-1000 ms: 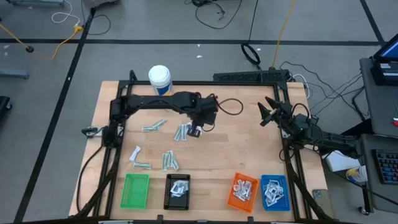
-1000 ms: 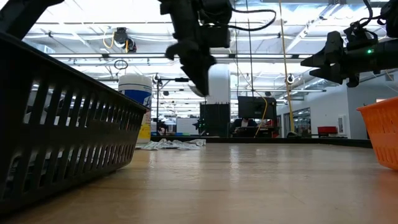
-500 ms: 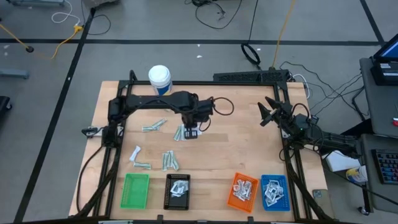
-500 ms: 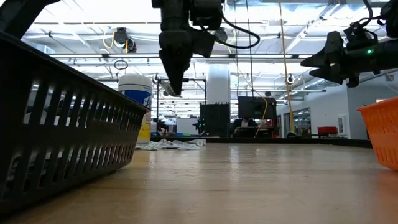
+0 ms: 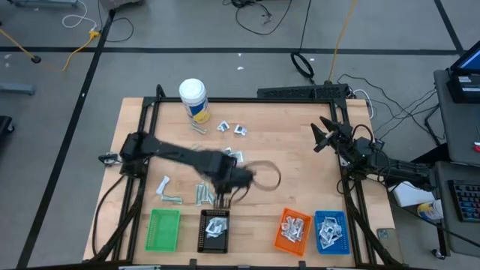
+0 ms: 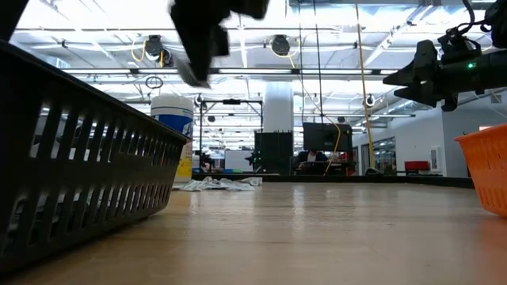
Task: Pick & Place First Aid Supplies
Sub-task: Put the towelette pack into the black bin
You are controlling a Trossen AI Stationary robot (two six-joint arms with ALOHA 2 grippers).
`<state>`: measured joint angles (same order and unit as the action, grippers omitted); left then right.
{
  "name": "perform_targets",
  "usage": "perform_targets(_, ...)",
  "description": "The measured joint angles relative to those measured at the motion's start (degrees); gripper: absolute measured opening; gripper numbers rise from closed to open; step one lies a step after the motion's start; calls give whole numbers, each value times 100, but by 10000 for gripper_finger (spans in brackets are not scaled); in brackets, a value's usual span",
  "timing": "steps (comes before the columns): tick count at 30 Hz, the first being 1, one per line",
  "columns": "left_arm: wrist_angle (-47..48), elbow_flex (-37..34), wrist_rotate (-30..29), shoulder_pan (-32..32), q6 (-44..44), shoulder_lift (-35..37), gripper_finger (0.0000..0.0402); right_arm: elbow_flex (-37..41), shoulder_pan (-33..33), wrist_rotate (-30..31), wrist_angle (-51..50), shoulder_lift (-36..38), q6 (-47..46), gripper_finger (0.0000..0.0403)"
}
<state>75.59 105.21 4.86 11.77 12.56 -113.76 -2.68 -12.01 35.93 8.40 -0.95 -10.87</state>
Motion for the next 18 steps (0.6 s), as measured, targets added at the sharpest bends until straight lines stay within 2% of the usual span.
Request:
perform_targets(5, -23, -4, 430, 786, 703, 26, 1, -1, -2, 2, 6, 0, 0, 267)
perform_targets(11, -24, -2, 506, 1392, 1199, 22, 1, 0, -2, 2, 0, 0, 0, 267)
perform_targets(18, -292, -29, -20, 1689, 1417, -148, 0, 0, -2, 2, -2, 0, 0, 267)
